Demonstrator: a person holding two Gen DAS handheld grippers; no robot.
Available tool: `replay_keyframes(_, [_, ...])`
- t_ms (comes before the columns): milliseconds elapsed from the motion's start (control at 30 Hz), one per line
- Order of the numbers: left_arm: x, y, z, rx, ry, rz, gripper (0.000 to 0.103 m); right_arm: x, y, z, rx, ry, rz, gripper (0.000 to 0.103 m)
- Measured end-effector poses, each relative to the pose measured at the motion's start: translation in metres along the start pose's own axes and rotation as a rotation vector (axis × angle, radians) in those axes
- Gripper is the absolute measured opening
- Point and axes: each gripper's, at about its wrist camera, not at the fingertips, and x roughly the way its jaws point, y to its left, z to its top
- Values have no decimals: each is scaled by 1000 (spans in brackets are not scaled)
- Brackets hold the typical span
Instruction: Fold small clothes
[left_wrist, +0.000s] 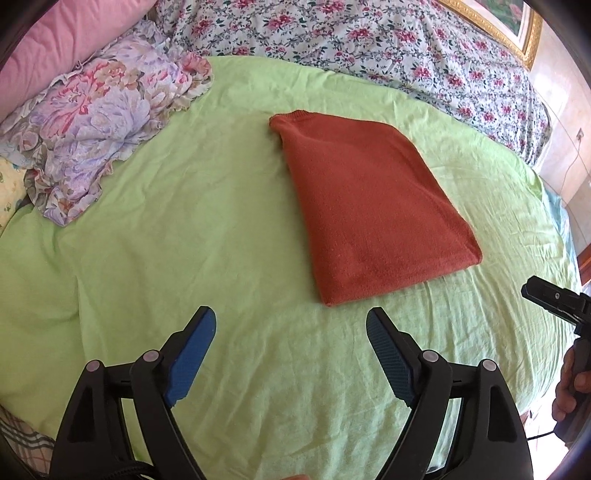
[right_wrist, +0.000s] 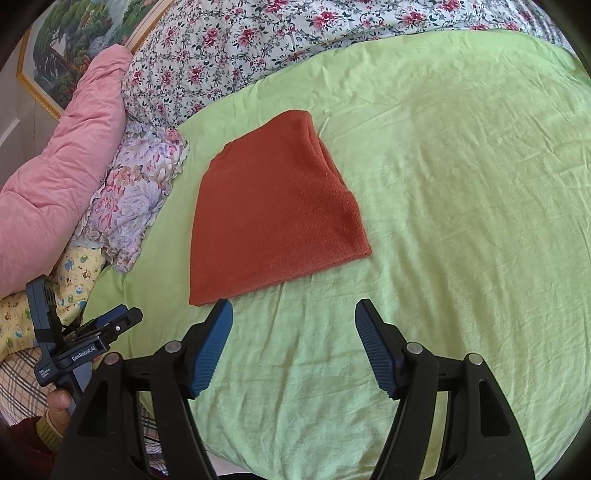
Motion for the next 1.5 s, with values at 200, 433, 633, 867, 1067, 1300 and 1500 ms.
replay_keyframes(200, [0,-5,-1,20,-6,39,88,-2,-2,-1,-10,-7,-1,75])
replay_keyframes(433, [8,-11,-8,34,-3,88,89,2,7,-5,-94,-20,-51,78])
replay_keyframes(633, [15,-18,-6,55,-5,92,89,12,17,-3,-151,-32,-66,82])
replay_keyframes(867, [28,-25,9,75,-20,110,89,31,30,4,-239,-34,-85,83])
replay_keyframes(1067, [41,-23,26,60,-23,124,89,44,32,16,-284,-40,-104,83])
replay_keyframes(1300, [55,-26,48,47,-30,131,89,59,31,34,-306,-36,-110,84])
replay_keyframes(1500, [67,-30,60,48,2,148,89,71,30,48,-296,-10,-104,85])
